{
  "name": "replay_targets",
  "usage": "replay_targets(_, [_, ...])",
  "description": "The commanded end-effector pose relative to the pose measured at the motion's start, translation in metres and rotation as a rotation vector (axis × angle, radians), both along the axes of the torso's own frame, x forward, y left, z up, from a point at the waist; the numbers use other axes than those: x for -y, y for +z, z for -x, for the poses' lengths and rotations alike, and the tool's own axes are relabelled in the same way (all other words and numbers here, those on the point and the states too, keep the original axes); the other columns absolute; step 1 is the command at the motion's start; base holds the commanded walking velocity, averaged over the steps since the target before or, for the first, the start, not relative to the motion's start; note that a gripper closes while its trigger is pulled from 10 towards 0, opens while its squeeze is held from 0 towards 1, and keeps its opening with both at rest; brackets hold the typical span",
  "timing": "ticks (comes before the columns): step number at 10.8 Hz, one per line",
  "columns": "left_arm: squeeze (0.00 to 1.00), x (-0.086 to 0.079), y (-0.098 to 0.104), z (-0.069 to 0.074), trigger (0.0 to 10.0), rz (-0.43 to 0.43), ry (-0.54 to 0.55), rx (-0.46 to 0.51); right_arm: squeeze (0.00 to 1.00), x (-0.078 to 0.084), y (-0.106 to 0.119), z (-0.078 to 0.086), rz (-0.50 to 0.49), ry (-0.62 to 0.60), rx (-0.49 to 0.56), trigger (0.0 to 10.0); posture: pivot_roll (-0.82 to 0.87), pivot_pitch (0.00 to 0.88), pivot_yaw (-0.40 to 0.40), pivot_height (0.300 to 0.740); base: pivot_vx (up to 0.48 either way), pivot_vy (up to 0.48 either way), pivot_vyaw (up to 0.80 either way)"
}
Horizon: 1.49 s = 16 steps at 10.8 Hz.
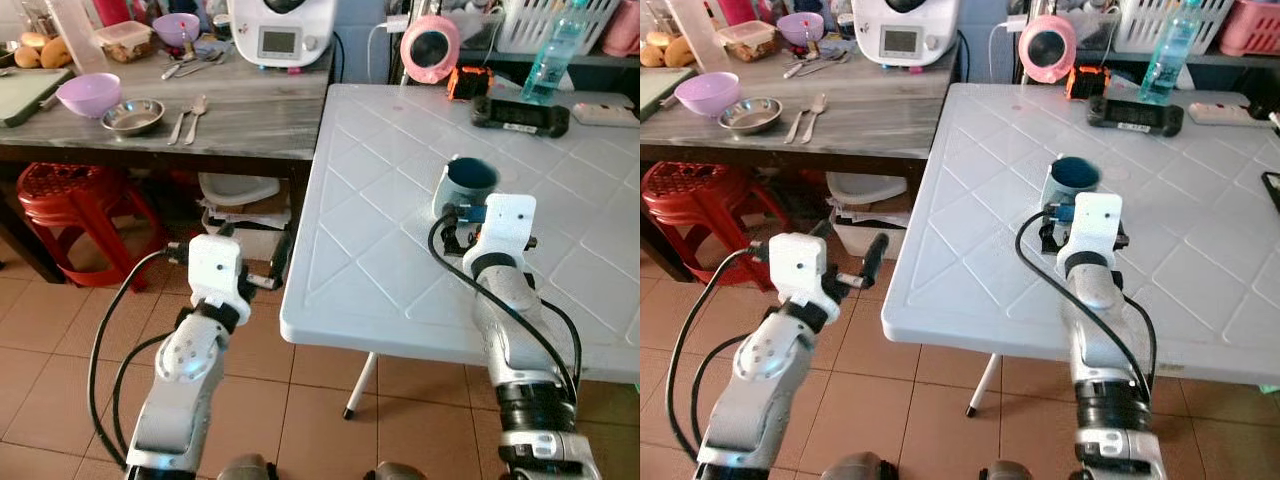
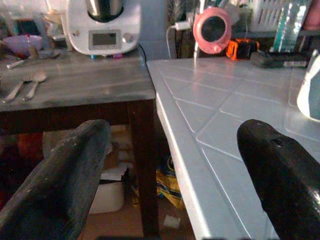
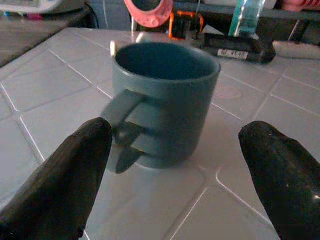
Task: Setting the table
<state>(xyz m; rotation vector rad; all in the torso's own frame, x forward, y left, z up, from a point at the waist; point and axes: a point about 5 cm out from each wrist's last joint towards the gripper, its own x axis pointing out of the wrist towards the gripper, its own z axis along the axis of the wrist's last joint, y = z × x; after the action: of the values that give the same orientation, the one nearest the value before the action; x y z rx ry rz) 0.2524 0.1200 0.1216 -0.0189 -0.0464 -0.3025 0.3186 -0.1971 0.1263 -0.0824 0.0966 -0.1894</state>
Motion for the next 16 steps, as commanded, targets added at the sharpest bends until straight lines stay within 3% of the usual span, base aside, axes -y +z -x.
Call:
replay_targets(1, [0.0, 0.001, 0.002, 0.002, 10.0, 0.0, -0.013, -0.002, 0.0, -0.002, 0.005, -0.006, -0.014, 0.005, 0.008, 10.0, 0.03, 0.043, 0.054, 0.74, 0.0, 0.0, 0.0])
replay_targets(4, [0.0, -0.001, 0.005, 0.005, 10.0, -0.013, -0.019, -0.011, 0.0, -0.014, 0.006, -0.014, -0.025, 0.057, -0.008, 10.0, 0.05, 0.072, 0.064, 0.74, 0.0, 0.0, 0.0])
replay_targets(7, [0.0, -0.006, 0.005, 0.009, 10.0, -0.024, -0.007, -0.024, 0.0, -0.02, 0.002, -0.007, -0.037, 0.069, -0.014, 10.0, 0.05, 0.082, 0.065, 0.74, 0.0, 0.0, 0.0])
replay_targets(9, [0.0, -0.005, 0.004, 0.009, 10.0, -0.019, -0.008, -0.037, 0.0, -0.015, -0.002, -0.007, -0.041, 0.04, -0.022, 10.0, 0.05, 0.082, 0.069, 0.74, 0.0, 0.0, 0.0])
replay_targets(16, [0.0, -0.006, 0.005, 0.007, 10.0, -0.025, -0.003, -0.047, 0.0, 0.016, 0.021, -0.031, -0.003, -0.02, 0.037, 10.0, 0.07, 0.078, 0.07, 0.74, 0.0, 0.0, 0.0])
